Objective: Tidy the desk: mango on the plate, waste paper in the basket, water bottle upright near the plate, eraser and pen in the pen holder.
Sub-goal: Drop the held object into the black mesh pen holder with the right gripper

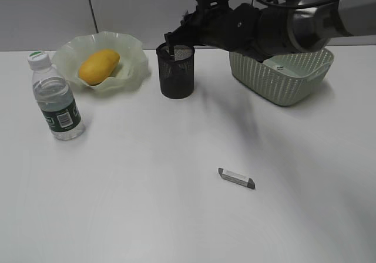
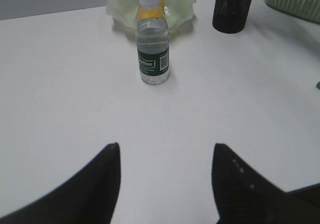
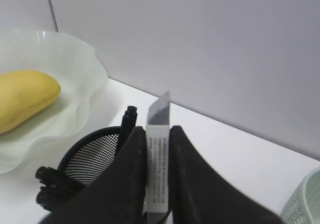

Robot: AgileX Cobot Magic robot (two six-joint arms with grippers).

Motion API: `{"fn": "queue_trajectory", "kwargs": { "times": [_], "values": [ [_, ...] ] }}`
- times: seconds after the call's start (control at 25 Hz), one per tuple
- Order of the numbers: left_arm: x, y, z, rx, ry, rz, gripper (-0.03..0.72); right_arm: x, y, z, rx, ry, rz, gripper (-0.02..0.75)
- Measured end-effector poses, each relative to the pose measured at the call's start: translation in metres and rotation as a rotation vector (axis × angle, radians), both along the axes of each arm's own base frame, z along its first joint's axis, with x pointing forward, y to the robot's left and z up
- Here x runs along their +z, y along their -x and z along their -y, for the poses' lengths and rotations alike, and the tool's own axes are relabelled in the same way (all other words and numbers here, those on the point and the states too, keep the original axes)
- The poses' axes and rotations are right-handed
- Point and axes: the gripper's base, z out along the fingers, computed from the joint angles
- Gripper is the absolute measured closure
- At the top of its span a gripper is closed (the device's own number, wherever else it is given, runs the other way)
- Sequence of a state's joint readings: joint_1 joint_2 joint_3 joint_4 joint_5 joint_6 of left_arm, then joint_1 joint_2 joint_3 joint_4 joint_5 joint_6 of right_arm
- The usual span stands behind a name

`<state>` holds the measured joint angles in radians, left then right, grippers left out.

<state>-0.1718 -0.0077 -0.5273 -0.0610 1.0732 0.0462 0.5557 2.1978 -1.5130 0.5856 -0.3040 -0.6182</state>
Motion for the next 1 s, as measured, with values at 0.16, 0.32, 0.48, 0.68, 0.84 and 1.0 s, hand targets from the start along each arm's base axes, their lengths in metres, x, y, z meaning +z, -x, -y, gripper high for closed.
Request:
{"fn": "queue_trajectory", "kwargs": {
  "times": [0.16,0.32,0.48,0.68,0.84,1.0],
  "values": [
    [0.000,0.000,0.000,0.000,0.000,0.000,0.242,-0.007,-0.003,-0.003,0.003,0.000,0.007,0.633],
    [0.000,0.000,0.000,0.000,0.000,0.000,0.242,-0.013,-0.004,-0.004,0.004,0.003,-0.006,0.631],
    [0.000,0.000,0.000,0.000,0.000,0.000,0.242,-0.013,-0.004,-0.004,0.003,0.000,-0.005,0.505],
    [0.000,0.000,0.000,0.000,0.000,0.000,0.243,-0.013,-0.004,-0.004,0.003,0.000,-0.005,0.241],
    [0.000,0.000,0.000,0.000,0.000,0.000,0.243,-0.013,-0.004,-0.004,0.004,0.000,-0.004,0.192],
    [0.000,0.000,0.000,0.000,0.000,0.000,0.243,-0.013,-0.004,-0.004,0.004,0.000,-0.004,0.186]
  ]
}}
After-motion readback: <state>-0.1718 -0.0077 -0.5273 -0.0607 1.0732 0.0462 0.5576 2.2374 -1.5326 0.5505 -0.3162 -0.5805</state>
